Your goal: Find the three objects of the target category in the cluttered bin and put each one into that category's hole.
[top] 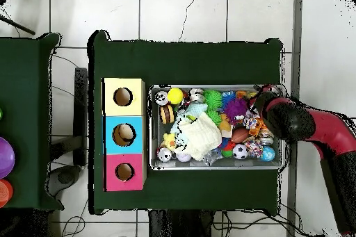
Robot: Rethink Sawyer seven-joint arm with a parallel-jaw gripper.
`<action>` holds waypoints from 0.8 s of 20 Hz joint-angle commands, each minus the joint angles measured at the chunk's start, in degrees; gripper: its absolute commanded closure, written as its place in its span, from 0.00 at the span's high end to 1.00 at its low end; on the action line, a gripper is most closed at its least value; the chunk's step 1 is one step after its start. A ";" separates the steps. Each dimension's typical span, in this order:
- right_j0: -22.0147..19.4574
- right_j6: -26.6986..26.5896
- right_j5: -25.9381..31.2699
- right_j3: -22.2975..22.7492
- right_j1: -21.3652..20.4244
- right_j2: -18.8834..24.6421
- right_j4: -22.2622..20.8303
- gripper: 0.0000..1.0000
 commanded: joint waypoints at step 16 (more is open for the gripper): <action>-2.95 -9.22 -2.33 0.65 8.36 -1.31 -6.10 1.00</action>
